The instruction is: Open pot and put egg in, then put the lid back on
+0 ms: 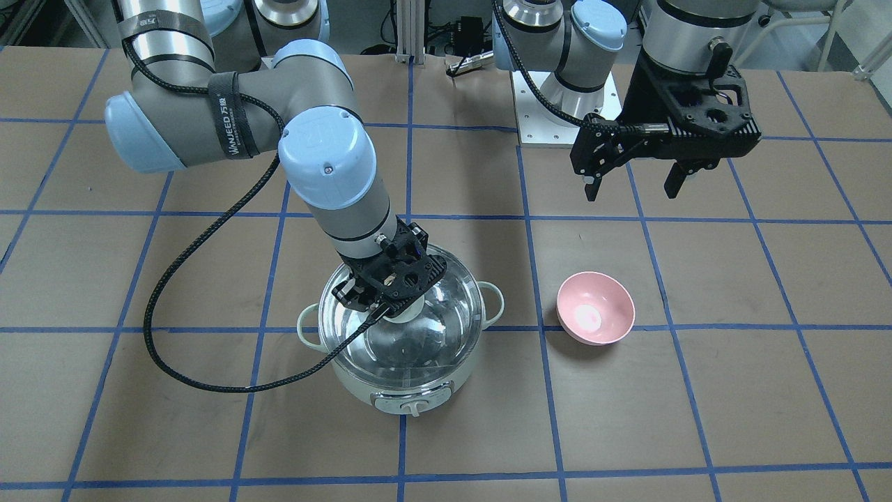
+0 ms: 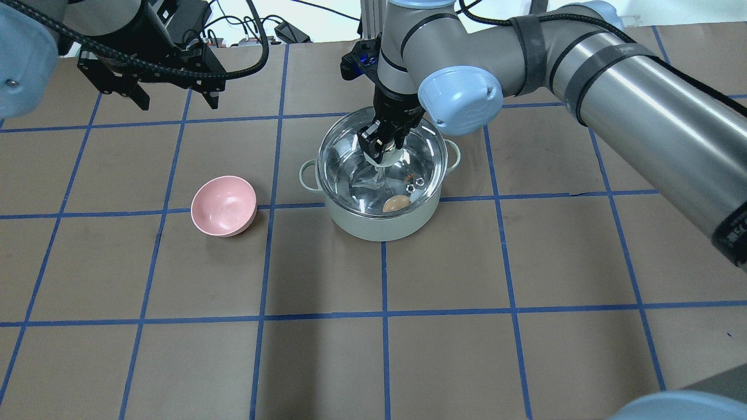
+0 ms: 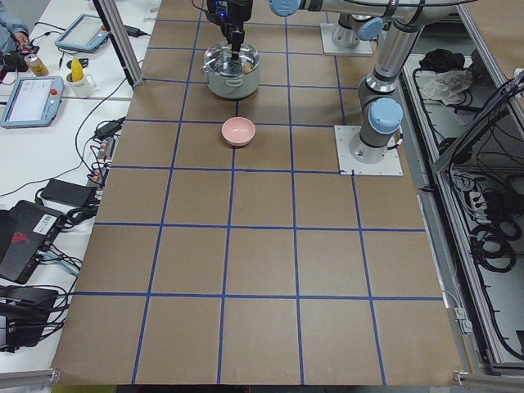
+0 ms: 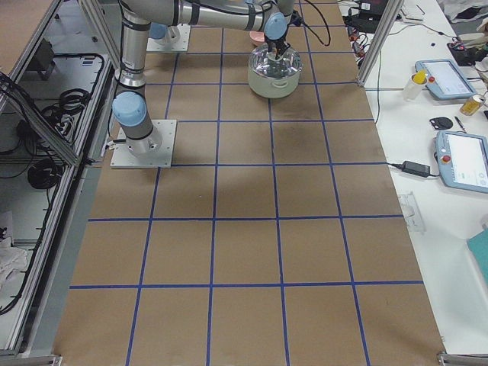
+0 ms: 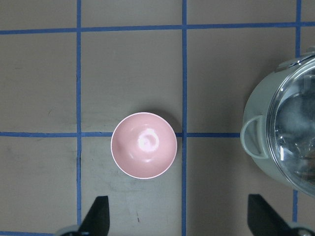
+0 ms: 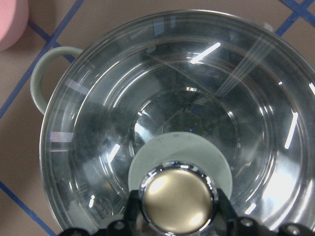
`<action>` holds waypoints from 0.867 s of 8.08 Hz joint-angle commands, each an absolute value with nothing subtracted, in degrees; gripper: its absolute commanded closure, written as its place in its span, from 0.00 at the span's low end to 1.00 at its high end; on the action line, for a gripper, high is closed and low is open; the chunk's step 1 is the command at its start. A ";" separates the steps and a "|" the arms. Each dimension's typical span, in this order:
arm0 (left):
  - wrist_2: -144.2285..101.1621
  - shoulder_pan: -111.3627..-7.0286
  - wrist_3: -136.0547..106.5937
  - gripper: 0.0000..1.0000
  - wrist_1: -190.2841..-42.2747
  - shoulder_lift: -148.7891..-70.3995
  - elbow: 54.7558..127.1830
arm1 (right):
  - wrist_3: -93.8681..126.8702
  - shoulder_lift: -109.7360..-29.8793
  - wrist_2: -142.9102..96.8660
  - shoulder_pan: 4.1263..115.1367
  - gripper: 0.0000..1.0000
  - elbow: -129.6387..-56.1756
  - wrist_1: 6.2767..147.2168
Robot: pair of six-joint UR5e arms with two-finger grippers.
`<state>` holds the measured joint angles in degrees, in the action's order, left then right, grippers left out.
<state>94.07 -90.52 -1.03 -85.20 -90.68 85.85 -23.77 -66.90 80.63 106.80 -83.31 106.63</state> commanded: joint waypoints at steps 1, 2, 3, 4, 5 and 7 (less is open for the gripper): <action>88.98 -90.53 -0.70 0.00 -90.49 -90.79 85.26 | -23.90 -66.88 80.60 106.79 0.99 -83.32 106.70; 88.95 -90.44 -0.79 0.00 -90.53 -90.79 85.25 | -24.78 -66.88 79.90 106.79 0.54 -83.32 107.66; 88.95 -90.44 -1.49 0.00 -90.96 -91.05 85.17 | -24.70 -66.97 79.81 106.79 0.01 -83.23 108.01; 88.51 -90.44 -0.97 0.00 -90.88 -91.05 85.17 | -24.78 -67.67 80.85 106.61 0.00 -83.06 107.84; 89.03 -90.44 -0.53 0.00 -90.18 -90.88 85.17 | -24.35 -68.89 80.86 106.61 0.00 -83.06 107.75; 91.56 -90.44 -0.26 0.00 -87.89 -90.88 85.25 | -24.35 -71.62 81.30 105.65 0.00 -82.97 106.27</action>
